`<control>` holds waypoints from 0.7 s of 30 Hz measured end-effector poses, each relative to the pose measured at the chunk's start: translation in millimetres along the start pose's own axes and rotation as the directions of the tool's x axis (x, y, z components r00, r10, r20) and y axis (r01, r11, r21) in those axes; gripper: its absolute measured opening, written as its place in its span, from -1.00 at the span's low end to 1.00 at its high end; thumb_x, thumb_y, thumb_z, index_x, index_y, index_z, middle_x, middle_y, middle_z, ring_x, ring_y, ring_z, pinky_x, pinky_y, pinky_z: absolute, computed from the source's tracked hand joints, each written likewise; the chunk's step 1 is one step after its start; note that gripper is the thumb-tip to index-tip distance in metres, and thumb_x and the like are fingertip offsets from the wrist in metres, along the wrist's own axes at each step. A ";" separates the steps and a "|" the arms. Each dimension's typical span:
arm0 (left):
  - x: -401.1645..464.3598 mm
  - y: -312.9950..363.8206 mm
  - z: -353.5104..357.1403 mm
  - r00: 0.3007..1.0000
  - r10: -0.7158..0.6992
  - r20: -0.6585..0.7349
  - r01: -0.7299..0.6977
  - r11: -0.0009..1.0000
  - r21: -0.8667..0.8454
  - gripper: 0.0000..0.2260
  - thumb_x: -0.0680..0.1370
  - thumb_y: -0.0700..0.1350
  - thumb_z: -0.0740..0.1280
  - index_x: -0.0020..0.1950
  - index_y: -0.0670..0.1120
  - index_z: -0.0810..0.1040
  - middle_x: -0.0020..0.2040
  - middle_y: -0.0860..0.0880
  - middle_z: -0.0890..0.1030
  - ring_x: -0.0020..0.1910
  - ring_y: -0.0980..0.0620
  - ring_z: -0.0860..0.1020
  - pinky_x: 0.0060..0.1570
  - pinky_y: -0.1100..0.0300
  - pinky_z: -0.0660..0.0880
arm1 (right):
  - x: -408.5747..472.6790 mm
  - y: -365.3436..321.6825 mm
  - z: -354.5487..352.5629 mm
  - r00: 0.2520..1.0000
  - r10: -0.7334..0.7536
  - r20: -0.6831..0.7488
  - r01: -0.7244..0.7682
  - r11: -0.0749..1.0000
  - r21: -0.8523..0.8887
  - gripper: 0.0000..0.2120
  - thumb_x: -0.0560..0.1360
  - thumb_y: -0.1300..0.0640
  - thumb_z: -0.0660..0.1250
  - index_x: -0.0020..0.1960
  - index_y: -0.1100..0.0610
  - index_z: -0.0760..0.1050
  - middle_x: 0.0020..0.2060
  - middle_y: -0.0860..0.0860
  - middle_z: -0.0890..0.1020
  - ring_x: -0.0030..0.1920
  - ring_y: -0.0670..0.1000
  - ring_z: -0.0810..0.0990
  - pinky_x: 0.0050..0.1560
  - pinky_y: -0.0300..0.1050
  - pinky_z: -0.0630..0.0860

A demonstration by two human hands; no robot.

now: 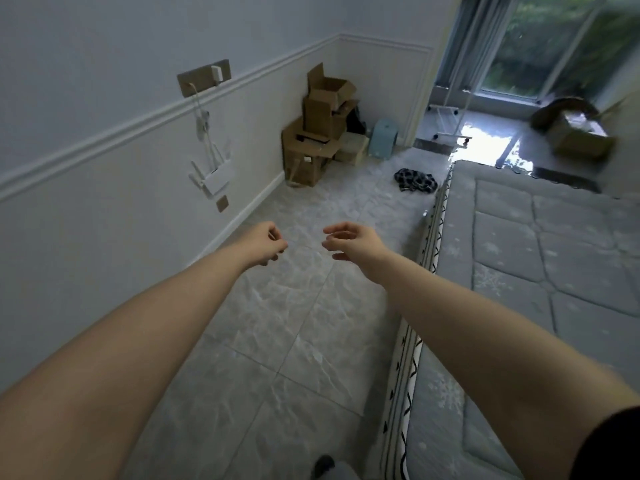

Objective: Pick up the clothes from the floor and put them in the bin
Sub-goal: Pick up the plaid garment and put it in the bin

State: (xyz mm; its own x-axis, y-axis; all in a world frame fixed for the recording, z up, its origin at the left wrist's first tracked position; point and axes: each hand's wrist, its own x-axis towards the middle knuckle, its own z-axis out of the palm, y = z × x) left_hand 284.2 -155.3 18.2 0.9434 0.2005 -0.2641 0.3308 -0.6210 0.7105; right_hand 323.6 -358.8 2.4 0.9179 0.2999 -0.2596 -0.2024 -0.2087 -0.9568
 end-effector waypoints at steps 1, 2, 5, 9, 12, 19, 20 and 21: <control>10.9 5.5 1.8 1.000 0.003 0.006 -0.003 1.000 -0.013 -0.84 0.56 -0.10 0.31 0.03 -0.19 0.47 0.03 -0.18 0.63 -0.10 -0.07 0.58 -0.06 0.02 0.55 | 7.3 -1.6 -5.8 1.000 0.012 -0.022 -0.012 1.000 -0.017 -0.82 0.42 0.30 0.47 -0.01 0.12 0.58 -0.09 0.05 0.63 -0.03 0.03 0.63 0.08 0.00 0.60; 23.6 11.9 4.2 1.000 0.010 0.019 -0.010 1.000 -0.015 -0.83 0.56 -0.11 0.32 0.04 -0.19 0.48 0.04 -0.19 0.63 -0.10 -0.07 0.59 -0.05 0.02 0.56 | 16.7 -2.2 -12.8 0.998 0.030 -0.047 -0.032 0.999 -0.042 -0.82 0.42 0.30 0.47 -0.01 0.14 0.58 -0.08 0.06 0.62 -0.06 0.03 0.62 0.09 0.02 0.60; 57.7 29.1 10.5 0.997 0.060 0.047 -0.059 0.998 -0.013 -0.87 0.55 -0.13 0.31 0.00 -0.18 0.47 0.04 -0.22 0.64 -0.14 -0.06 0.57 -0.15 0.07 0.53 | 47.0 -0.5 -33.4 0.989 0.080 -0.123 -0.088 0.994 -0.062 -0.79 0.42 0.32 0.46 0.03 0.18 0.57 -0.05 0.11 0.61 -0.07 0.05 0.60 0.09 0.04 0.61; 111.2 50.4 16.5 0.986 0.109 0.126 -0.120 0.989 0.085 -0.88 0.54 -0.24 0.24 0.04 -0.20 0.51 0.06 -0.23 0.65 -0.15 -0.06 0.57 -0.31 0.18 0.46 | 99.7 3.0 -68.1 0.970 0.190 -0.154 -0.205 0.975 -0.089 -0.72 0.40 0.28 0.48 0.10 0.17 0.58 0.02 0.10 0.62 -0.03 0.06 0.60 0.10 0.03 0.62; 170.7 79.6 23.5 0.973 0.144 0.178 -0.173 0.972 0.158 -0.90 0.54 -0.25 0.23 0.00 -0.17 0.52 0.05 -0.20 0.66 -0.12 -0.07 0.58 -0.32 0.19 0.44 | 153.4 -3.3 -107.2 0.959 0.196 -0.204 -0.215 0.974 -0.077 -0.68 0.41 0.27 0.48 0.15 0.18 0.58 0.05 0.10 0.62 -0.03 0.04 0.59 0.10 0.02 0.61; 296.9 161.0 54.2 0.971 0.177 0.162 -0.204 0.964 0.171 -0.96 0.51 -0.19 0.29 -0.09 -0.11 0.54 -0.03 -0.17 0.66 -0.05 -0.13 0.63 -0.24 0.16 0.47 | 263.3 -17.6 -211.2 0.937 0.224 -0.268 -0.253 0.964 -0.077 -0.69 0.42 0.27 0.46 0.15 0.17 0.57 0.07 0.09 0.63 0.01 0.04 0.58 0.08 0.00 0.59; 315.4 172.3 59.9 0.971 0.180 0.155 -0.206 0.964 0.168 -0.95 0.51 -0.19 0.29 -0.07 -0.12 0.54 -0.05 -0.16 0.67 -0.08 -0.10 0.63 -0.27 0.17 0.45 | 281.3 -21.9 -228.1 0.935 0.221 -0.278 -0.253 0.964 -0.083 -0.69 0.42 0.27 0.46 0.15 0.17 0.57 0.06 0.09 0.62 0.00 0.04 0.58 0.06 -0.01 0.58; 329.2 182.7 63.9 0.971 0.185 0.150 -0.209 0.964 0.163 -0.93 0.51 -0.21 0.27 -0.06 -0.12 0.55 -0.06 -0.14 0.67 -0.13 -0.06 0.62 -0.29 0.18 0.45 | 296.2 -25.0 -242.3 0.930 0.221 -0.294 -0.254 0.964 -0.078 -0.69 0.42 0.27 0.46 0.15 0.18 0.57 0.05 0.09 0.62 -0.02 0.04 0.58 0.03 -0.02 0.58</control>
State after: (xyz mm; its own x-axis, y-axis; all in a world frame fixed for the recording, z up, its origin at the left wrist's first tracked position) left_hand 653.8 -251.2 19.4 0.9743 -0.0338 -0.2228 0.1185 -0.7641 0.6341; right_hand 683.2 -490.3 -18.9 0.9092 -0.0411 -0.4144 -0.4016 -0.3499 -0.8463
